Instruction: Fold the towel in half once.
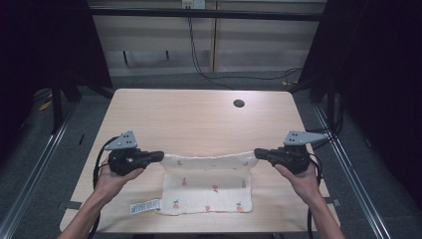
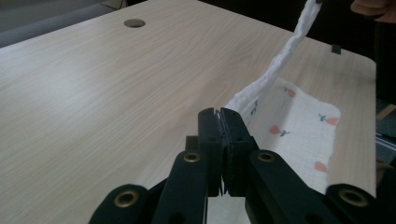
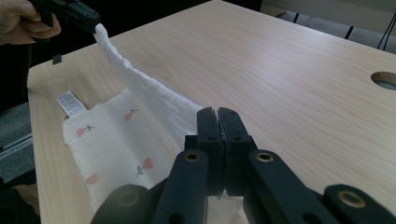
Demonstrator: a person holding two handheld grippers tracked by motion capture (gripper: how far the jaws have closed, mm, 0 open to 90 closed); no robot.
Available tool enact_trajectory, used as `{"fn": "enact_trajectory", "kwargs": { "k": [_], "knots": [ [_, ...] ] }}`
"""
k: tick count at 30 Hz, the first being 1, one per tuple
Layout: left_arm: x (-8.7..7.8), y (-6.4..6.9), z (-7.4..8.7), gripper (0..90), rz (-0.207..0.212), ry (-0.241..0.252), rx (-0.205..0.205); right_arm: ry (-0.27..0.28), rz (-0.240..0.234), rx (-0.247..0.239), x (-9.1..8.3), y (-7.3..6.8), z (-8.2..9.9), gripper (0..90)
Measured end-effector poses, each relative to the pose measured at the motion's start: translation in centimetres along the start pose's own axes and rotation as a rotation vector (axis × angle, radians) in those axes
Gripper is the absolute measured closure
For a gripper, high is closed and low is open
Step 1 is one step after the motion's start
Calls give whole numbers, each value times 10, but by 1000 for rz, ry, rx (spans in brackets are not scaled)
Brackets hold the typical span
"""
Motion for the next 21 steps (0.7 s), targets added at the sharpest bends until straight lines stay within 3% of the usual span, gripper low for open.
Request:
{"fn": "enact_trajectory", "kwargs": {
  "k": [5,13,18,21],
  "knots": [
    [0,11,10,882,9,-26,14,2,-5,1,-2,-6,6,888],
    [5,20,40,881,24,-104,-3,-60,-29,-4,1,-19,30,888],
    [6,27,55,881,34,-123,-4,-84,-37,22,0,-22,50,888],
    [8,32,65,881,40,-134,-10,-135,-55,25,5,-27,65,887]
  ]
}}
Point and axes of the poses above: each handheld gripper's, and its own axes: x roughly forward along the jaws, z roughly out of its underside, y roughly to its right, the point moved 7 cm from there along x, roughly forward along the jaws, and after that the axes turned 6 degrees about -z, right-handed, at the moved point
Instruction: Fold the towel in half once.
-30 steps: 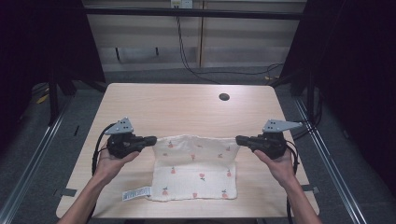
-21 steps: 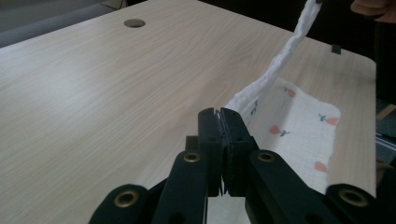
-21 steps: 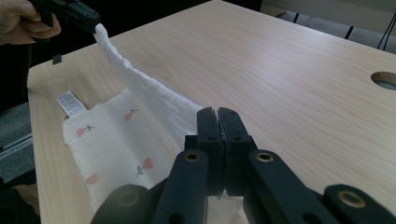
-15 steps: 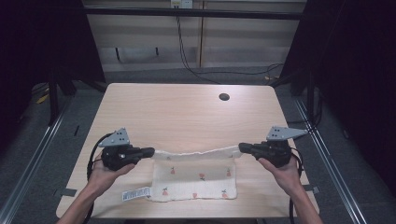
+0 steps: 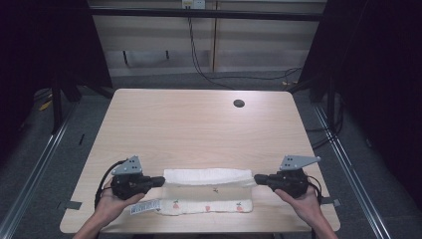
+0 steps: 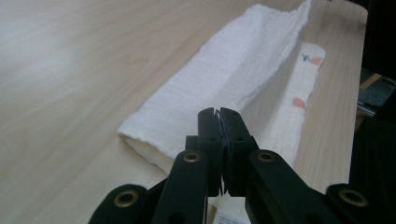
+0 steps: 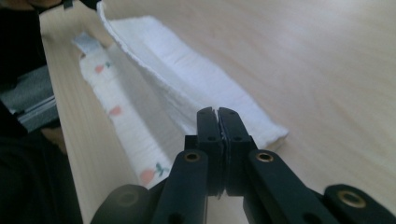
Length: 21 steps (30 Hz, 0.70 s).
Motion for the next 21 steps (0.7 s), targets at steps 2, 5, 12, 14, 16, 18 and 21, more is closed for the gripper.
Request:
{"fn": "enact_trajectory", "kwargs": {
  "k": [2,5,12,14,16,18,21],
  "knots": [
    [4,7,8,881,10,-29,23,-20,-14,7,5,-3,9,887],
    [6,10,13,881,19,-50,40,-49,-30,7,11,-6,19,887],
    [8,16,21,876,27,-96,45,-56,-36,16,9,-10,27,885],
    [9,19,24,873,37,-112,48,-64,-36,20,10,-10,30,882],
    [12,23,27,874,48,-137,62,-84,-43,29,13,-12,36,875],
    [15,26,28,868,56,-136,58,-101,-26,25,14,-14,39,865],
    [13,25,25,838,63,-121,41,-103,-36,23,14,-19,39,840]
  ]
}}
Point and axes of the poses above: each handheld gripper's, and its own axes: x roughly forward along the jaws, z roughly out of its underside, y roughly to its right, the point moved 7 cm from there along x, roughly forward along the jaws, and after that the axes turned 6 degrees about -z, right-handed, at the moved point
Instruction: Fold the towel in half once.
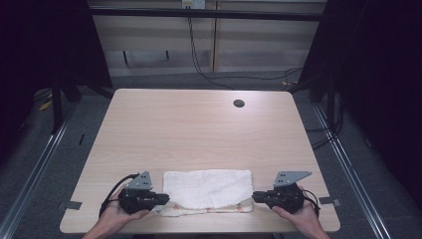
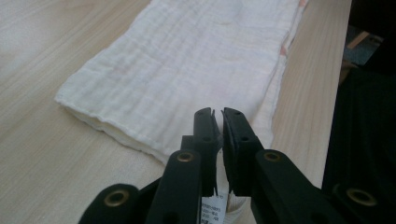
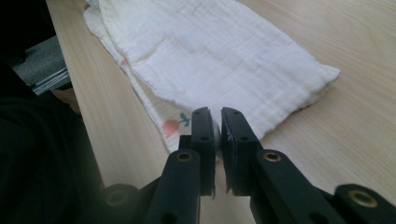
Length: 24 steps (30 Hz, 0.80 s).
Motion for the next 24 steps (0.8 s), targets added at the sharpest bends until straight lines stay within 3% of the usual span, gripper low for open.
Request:
{"fn": "enact_trajectory", "kwargs": {
  "k": [5,6,8,14,16,19,24],
  "knots": [
    [-6,-7,-5,742,-11,44,-23,4,-24,-37,-4,-9,2,799],
    [-5,-8,-6,711,-18,39,-25,19,-12,-36,-6,-9,0,794],
    [-2,-10,-9,689,-20,38,-24,41,-32,-37,-8,-10,-4,770],
    [7,-25,-18,635,-54,24,-41,58,-33,-55,-6,-16,-11,765],
    [12,-29,-20,632,-73,13,-42,51,-21,-55,1,-15,-15,761],
    [29,-34,-21,602,-77,-49,-14,18,-22,-51,19,-11,-22,742],
    [42,-35,-35,593,-67,-61,-9,-51,-38,-86,55,-16,-40,638]
  ]
}}
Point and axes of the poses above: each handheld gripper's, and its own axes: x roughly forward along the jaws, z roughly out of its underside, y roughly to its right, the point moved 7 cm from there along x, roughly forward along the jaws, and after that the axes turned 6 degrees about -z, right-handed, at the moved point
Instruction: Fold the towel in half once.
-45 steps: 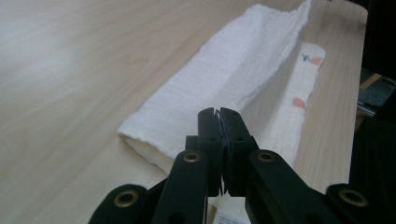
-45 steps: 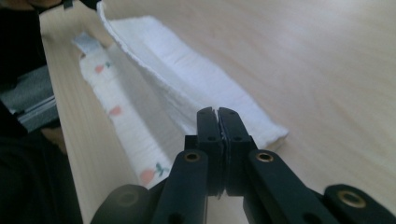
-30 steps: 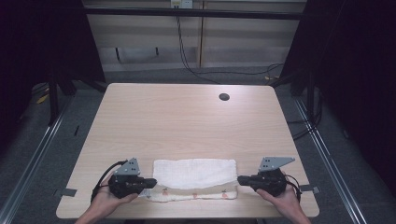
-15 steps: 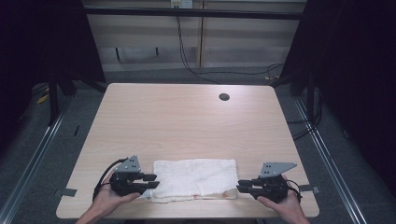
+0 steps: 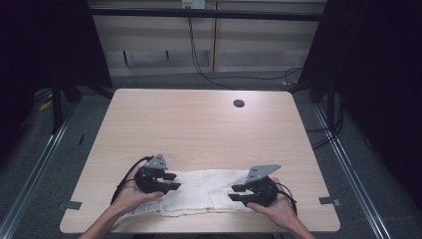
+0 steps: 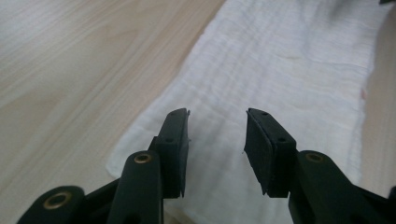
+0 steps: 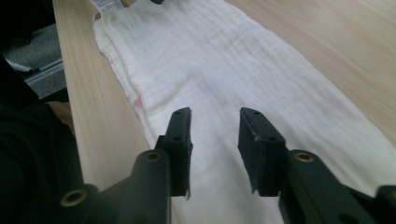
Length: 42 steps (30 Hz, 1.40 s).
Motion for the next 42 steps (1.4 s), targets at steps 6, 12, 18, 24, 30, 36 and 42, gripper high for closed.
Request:
{"fn": "enact_trajectory", "kwargs": {
  "k": [6,12,18,24,30,36,42],
  "knots": [
    [10,-7,8,559,-67,-31,13,-62,-59,-51,39,-11,-15,594],
    [12,-7,9,617,-71,-27,21,-72,-96,-78,54,-26,-18,547],
    [14,-7,8,760,-70,-23,26,-110,-71,-116,62,-35,-6,496],
    [18,-2,4,834,-50,-15,32,-112,-21,-151,60,-29,-6,701],
    [26,4,-4,846,-24,-16,41,-118,-9,-113,51,-18,-1,833],
    [39,7,-17,846,19,-22,47,-103,21,-59,32,-1,11,844],
    [50,11,-28,828,53,-33,46,-102,32,-20,15,7,24,828]
  ]
}}
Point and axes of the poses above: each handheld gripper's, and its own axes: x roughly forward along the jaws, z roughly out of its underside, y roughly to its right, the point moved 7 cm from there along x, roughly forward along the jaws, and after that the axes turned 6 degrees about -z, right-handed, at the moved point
